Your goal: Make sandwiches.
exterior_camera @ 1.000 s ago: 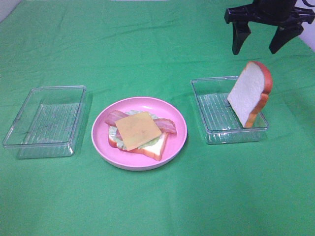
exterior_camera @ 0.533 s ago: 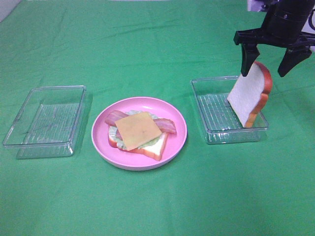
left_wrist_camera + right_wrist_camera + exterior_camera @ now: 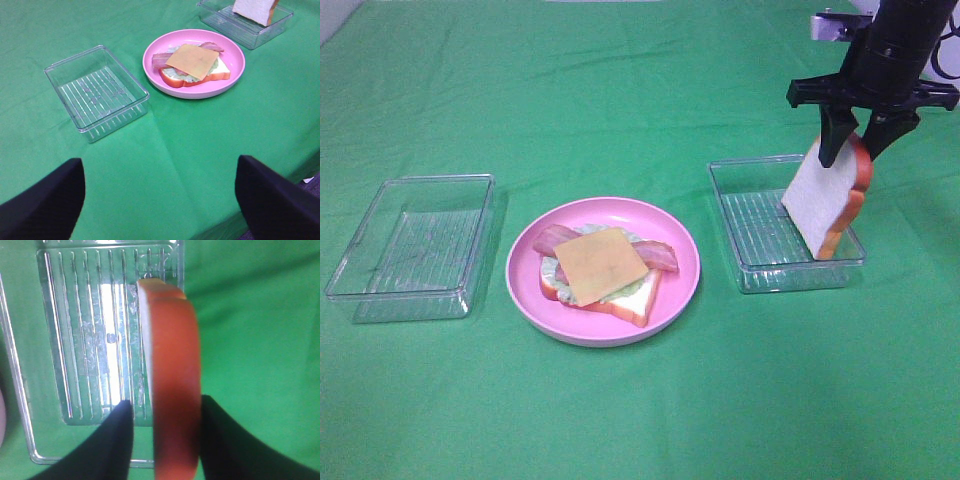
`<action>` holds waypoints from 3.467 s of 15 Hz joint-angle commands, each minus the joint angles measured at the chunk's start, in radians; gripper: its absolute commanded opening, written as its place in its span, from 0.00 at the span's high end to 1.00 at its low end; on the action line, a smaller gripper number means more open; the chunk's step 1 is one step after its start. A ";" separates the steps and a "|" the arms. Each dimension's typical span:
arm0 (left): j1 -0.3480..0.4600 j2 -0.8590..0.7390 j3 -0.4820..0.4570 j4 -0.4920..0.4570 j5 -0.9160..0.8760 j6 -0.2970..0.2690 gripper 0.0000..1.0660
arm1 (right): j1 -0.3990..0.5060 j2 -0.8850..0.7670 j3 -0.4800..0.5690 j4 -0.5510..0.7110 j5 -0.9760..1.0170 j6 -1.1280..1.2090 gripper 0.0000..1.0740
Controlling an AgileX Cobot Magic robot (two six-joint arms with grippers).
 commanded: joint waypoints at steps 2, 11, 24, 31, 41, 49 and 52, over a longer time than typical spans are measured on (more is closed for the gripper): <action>-0.003 -0.020 0.002 -0.009 -0.009 0.000 0.27 | -0.003 0.004 0.006 -0.007 0.009 -0.016 1.00; -0.003 -0.020 0.002 -0.009 -0.009 0.000 0.27 | -0.001 -0.165 0.007 0.243 0.062 -0.132 1.00; -0.003 -0.020 0.002 -0.009 -0.009 0.000 0.27 | 0.124 -0.146 0.571 1.199 -0.247 -0.598 1.00; -0.003 -0.020 0.002 -0.010 -0.009 0.000 0.27 | 0.189 -0.015 0.571 1.340 -0.350 -0.594 1.00; -0.003 -0.020 0.002 -0.011 -0.009 0.000 0.27 | 0.189 -0.036 0.571 1.164 -0.372 -0.586 0.30; -0.003 -0.020 0.002 -0.011 -0.009 0.000 0.27 | 0.189 -0.305 0.571 0.587 -0.289 -0.390 0.30; -0.003 -0.020 0.002 -0.011 -0.009 0.000 0.27 | 0.189 -0.462 0.603 0.418 -0.294 -0.288 0.30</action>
